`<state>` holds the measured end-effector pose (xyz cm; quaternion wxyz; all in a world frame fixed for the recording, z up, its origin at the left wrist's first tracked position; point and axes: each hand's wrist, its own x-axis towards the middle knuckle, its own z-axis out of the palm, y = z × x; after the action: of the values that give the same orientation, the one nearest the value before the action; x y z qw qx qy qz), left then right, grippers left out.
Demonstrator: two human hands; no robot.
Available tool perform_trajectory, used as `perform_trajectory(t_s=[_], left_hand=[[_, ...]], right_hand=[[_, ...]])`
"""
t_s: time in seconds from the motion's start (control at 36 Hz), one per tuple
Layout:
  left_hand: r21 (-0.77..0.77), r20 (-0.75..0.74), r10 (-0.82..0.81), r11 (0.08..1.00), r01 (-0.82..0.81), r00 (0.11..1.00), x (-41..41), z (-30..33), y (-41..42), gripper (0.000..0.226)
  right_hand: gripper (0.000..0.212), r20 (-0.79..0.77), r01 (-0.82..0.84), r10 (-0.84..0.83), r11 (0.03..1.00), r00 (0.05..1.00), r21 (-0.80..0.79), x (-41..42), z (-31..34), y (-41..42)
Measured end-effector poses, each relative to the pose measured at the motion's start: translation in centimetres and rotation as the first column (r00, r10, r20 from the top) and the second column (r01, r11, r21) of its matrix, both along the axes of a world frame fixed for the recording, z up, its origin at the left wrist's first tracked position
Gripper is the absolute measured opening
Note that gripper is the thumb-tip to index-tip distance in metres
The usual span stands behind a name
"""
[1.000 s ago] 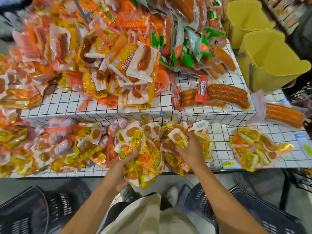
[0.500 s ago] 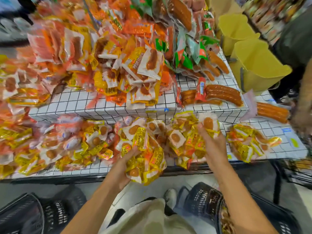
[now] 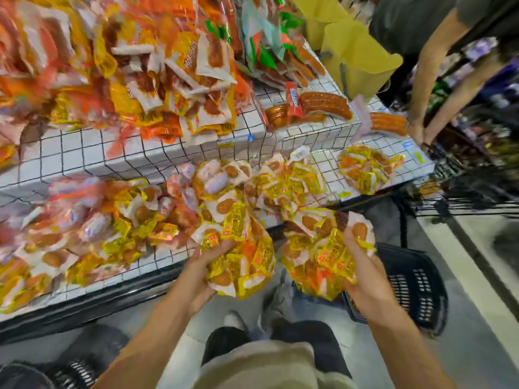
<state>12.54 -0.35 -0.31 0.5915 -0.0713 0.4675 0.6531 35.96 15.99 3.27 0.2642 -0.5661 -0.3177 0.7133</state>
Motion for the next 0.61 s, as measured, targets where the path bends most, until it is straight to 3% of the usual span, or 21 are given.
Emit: perform_trajectory(t_s=[0.08,0.25,0.47,0.61], left_hand=[[0.010,0.050,-0.025,1.000,0.024,0.998,1.8,-0.8,-0.6,0.052],[-0.003,0.091,-0.033,0.999,0.033,0.995,6.1,-1.0,-0.5,0.051],[-0.151,-0.095,-0.119,0.983,0.104,0.988,13.8,-1.4,3.2,0.056],[-0.188,-0.137,-0.171,0.972,0.144,0.976,20.6,-2.2,6.5,0.055]], right_hand=[[0.051,0.034,0.058,-0.056,0.997,0.998,-0.041,3.0,-0.9,-1.6],[0.041,0.012,0.250,-0.250,0.966,0.968,-0.059,7.7,-2.3,-2.4],[0.039,-0.085,0.302,-0.314,0.945,0.946,-0.127,16.5,-4.3,-0.9],[0.042,-0.115,0.366,-0.386,0.917,0.915,-0.159,24.6,-5.7,0.5]])
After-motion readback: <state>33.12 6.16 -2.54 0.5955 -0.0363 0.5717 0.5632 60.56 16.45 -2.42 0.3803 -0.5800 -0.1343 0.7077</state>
